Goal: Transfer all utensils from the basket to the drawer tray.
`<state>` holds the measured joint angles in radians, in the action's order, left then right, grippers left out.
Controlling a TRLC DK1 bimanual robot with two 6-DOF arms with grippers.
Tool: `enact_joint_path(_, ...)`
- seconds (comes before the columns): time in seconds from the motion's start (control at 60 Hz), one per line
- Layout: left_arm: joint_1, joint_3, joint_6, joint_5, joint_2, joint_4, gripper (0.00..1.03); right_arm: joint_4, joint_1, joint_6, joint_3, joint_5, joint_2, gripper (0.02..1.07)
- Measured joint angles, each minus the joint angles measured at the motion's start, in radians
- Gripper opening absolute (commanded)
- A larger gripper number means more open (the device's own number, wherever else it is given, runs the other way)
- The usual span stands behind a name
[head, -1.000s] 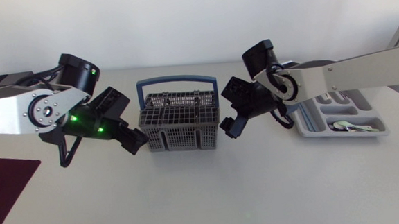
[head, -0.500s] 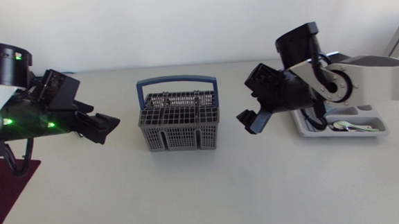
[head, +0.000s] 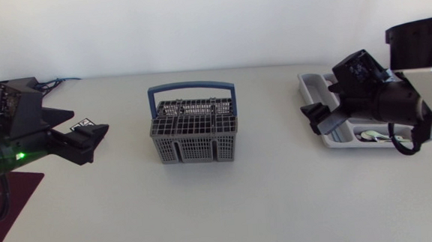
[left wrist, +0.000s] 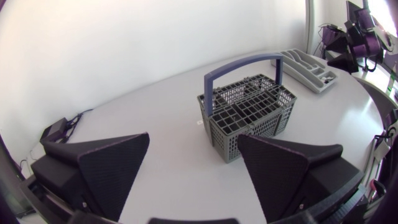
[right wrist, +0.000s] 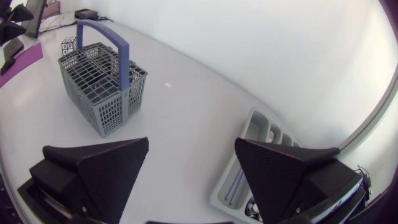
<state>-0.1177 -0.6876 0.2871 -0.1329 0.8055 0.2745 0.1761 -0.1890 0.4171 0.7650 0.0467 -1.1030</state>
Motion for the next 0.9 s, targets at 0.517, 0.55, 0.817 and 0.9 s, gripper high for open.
enact_joint_path(0.517, 0.039, 0.193, -0.039, 0.121, -0.226, -0.15, 0.99, -0.12, 0.06, -0.022, -0.308, -0.13, 0.439, 1.02)
enact_joint_path(0.55, 0.039, 0.206, -0.044, 0.125, -0.234, -0.156, 0.99, -0.125, 0.066, -0.025, -0.32, -0.132, 0.46, 1.02)
enact_joint_path(0.817, 0.045, 0.32, -0.064, 0.158, -0.339, -0.215, 0.99, -0.196, 0.14, -0.036, -0.435, -0.147, 0.623, 1.02)
enact_joint_path(0.9, 0.052, 0.359, -0.084, 0.157, -0.389, -0.222, 0.99, -0.196, 0.143, -0.067, -0.47, -0.138, 0.672, 1.02)
